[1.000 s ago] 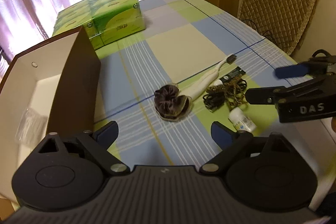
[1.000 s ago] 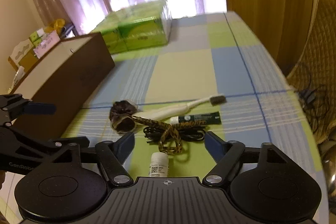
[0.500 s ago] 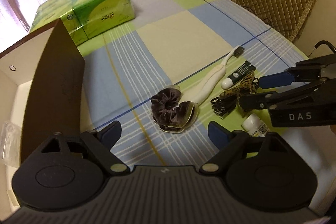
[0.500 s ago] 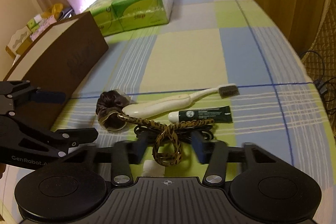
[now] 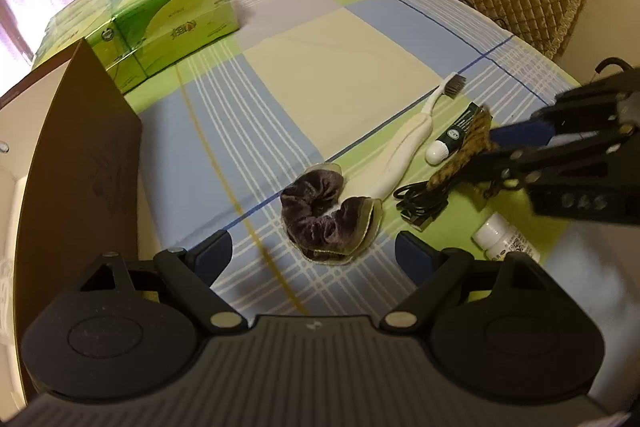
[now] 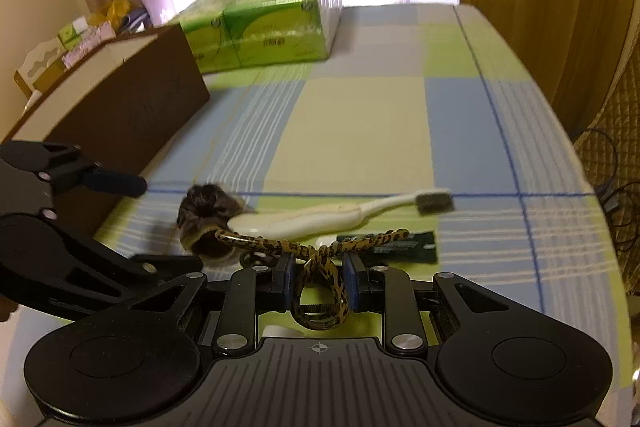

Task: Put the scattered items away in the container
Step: 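Grasp the leopard-print hair tie with the right gripper while the left grasps the brown scrunchie, then carry the scrunchie and hair tie into the box and release both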

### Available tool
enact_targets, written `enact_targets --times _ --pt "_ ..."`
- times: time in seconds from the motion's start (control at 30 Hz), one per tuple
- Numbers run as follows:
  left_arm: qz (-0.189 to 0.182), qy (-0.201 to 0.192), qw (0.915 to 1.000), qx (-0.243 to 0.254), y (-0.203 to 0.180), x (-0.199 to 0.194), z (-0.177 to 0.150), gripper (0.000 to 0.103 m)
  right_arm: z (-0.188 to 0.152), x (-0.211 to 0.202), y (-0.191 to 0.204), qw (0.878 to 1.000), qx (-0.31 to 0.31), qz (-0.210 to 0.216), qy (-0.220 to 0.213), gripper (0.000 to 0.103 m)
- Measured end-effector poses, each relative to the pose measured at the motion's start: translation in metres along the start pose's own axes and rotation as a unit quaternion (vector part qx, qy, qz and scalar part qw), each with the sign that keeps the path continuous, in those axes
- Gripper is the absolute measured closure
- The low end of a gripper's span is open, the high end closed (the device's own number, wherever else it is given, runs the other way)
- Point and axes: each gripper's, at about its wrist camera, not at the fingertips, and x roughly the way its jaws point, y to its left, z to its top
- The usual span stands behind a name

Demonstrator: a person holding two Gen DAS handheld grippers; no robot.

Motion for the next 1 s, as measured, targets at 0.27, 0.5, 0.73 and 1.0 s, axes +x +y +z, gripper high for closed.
enact_targets --times 0.27,0.5,0.73,1.0 --pt "-0.007 0.004 0.9986 0.052 -0.007 0.018 0.009 0.018 0.002 -0.01 -0.02 0.999 0.022 -0.044 0.0 0.076" --pt "-0.028 0.019 0.9983 0.047 -0.008 0.03 0.011 0.058 -0.006 -0.017 -0.039 0.996 0.052 -0.066 0.009 0.076" --pt "-0.013 0.028 0.9994 0.017 -0.005 0.012 -0.007 0.077 -0.011 -0.022 -0.041 0.996 0.054 -0.065 0.016 0.076" --pt "-0.011 0.043 0.9989 -0.015 -0.004 -0.02 -0.035 0.081 -0.016 -0.03 -0.026 0.998 0.037 -0.05 0.017 0.076"
